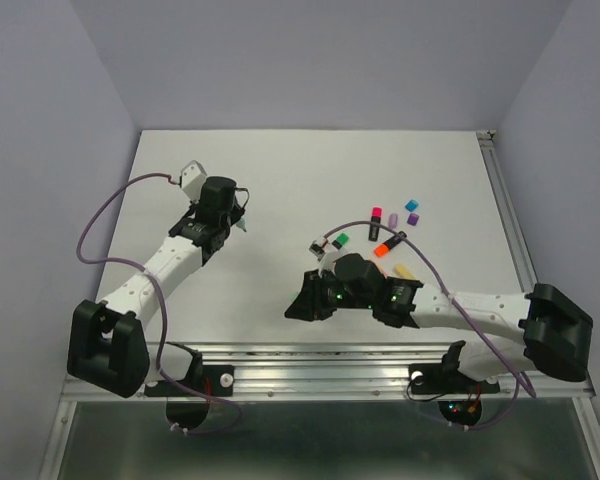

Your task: Open the pen caps

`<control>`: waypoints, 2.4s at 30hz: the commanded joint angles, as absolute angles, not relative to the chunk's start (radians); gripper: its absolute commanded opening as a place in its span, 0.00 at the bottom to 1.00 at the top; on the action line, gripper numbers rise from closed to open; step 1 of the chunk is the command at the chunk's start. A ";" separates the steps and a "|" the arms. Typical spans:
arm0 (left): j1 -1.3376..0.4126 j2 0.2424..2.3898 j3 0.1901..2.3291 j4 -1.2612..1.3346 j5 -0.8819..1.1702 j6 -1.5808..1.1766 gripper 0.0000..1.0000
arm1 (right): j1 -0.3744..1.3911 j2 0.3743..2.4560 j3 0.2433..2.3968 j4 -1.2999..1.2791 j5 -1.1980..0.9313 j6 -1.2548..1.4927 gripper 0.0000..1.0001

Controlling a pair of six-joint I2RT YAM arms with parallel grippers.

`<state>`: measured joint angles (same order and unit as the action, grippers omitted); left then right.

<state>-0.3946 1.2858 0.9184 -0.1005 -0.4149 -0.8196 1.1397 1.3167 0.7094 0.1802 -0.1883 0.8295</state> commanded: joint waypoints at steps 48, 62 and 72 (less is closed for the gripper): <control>-0.101 1.584 1.163 -0.265 -0.178 -0.506 0.75 | 0.143 1.692 1.022 -0.344 0.310 0.566 0.27; -0.319 1.329 1.023 -0.172 -0.108 -0.454 0.99 | 0.143 1.591 1.025 -0.434 0.278 0.592 0.74; -0.488 1.310 0.957 -0.057 0.032 -0.419 0.99 | 0.143 1.220 0.822 -0.405 0.160 0.650 1.00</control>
<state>-0.4389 1.3190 0.9569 -0.1287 -0.0044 -0.4519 0.1501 1.3388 0.8917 -0.4191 0.2176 0.6155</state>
